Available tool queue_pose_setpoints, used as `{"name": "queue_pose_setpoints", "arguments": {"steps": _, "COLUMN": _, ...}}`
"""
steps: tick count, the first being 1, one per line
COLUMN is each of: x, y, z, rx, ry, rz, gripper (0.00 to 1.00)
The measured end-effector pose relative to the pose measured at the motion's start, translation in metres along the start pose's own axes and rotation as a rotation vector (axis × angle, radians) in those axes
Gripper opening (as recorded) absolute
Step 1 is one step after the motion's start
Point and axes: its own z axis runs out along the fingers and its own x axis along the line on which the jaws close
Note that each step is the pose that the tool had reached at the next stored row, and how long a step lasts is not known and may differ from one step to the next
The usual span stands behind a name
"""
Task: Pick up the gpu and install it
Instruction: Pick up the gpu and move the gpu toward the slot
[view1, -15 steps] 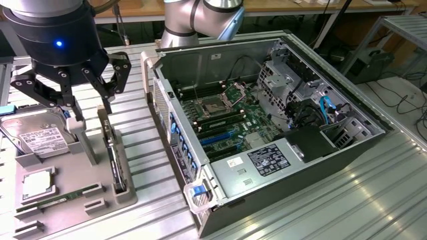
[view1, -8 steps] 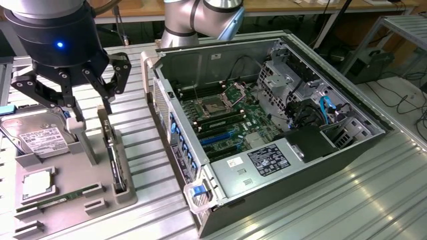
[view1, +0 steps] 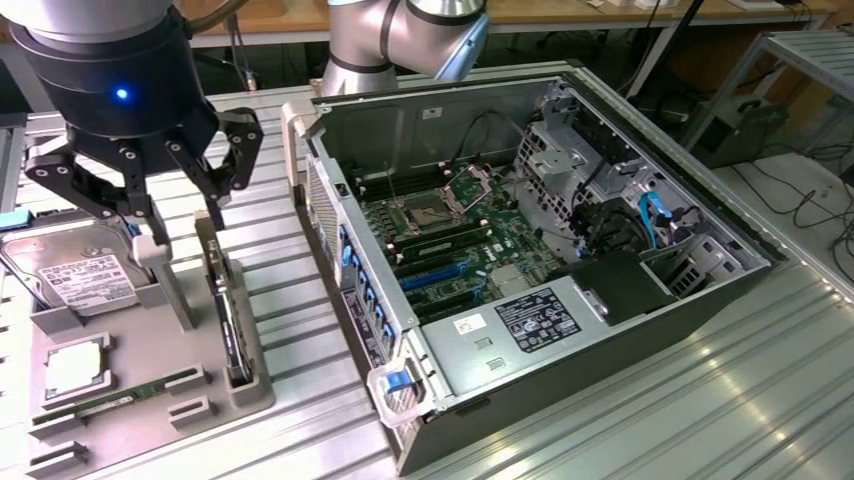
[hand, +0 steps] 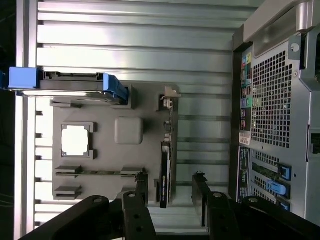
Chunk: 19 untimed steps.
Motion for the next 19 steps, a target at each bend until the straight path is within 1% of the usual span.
{"name": "queue_pose_setpoints", "arguments": {"steps": 2, "x": 0.0000, "y": 0.0000, "z": 0.0010, "rx": 0.0002, "ry": -0.0048, "rz": 0.000, "gripper": 0.48}}
{"name": "queue_pose_setpoints", "arguments": {"steps": 3, "x": 0.0000, "y": -0.0001, "z": 0.0015, "rx": 0.0001, "ry": -0.0059, "rz": 0.000, "gripper": 0.48}}
{"name": "queue_pose_setpoints", "arguments": {"steps": 9, "x": 0.0001, "y": -0.0002, "z": 0.0039, "rx": 0.0003, "ry": -0.0081, "rz": -0.001, "gripper": 0.48}}
{"name": "queue_pose_setpoints", "arguments": {"steps": 13, "x": 0.0001, "y": -0.0003, "z": 0.0055, "rx": 0.0004, "ry": -0.0119, "rz": -0.001, "gripper": 0.48}}
{"name": "queue_pose_setpoints", "arguments": {"steps": 19, "x": 0.0002, "y": -0.0004, "z": 0.0086, "rx": 0.0005, "ry": -0.0192, "rz": -0.001, "gripper": 0.48}}
